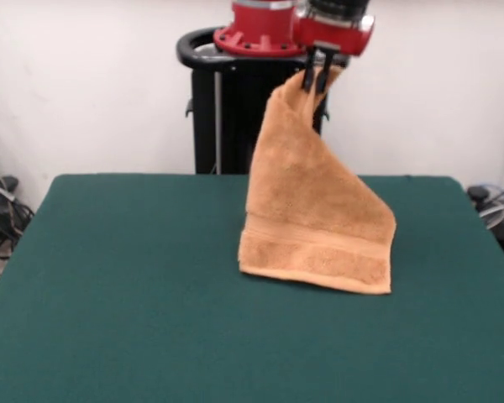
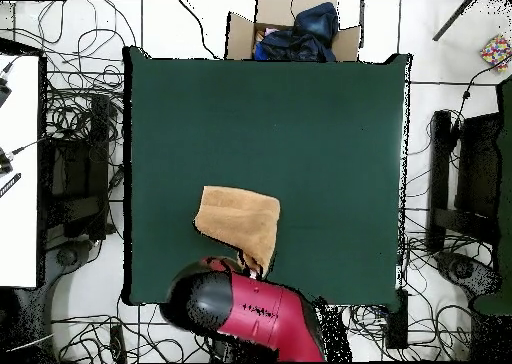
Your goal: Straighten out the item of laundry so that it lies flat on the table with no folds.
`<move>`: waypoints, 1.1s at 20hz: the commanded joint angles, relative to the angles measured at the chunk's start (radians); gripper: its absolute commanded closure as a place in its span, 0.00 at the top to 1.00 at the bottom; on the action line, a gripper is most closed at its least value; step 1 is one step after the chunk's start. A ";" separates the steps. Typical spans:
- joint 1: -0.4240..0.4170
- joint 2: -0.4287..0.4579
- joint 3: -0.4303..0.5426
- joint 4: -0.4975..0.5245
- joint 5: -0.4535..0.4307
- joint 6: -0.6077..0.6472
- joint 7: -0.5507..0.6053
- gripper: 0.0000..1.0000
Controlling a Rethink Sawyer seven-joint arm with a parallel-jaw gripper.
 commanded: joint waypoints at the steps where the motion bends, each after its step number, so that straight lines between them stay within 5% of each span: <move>1: 0.047 -0.079 -0.054 -0.083 -0.057 0.212 0.186 0.00; 22: 0.080 -0.215 -0.002 -0.235 -0.047 0.564 0.236 0.00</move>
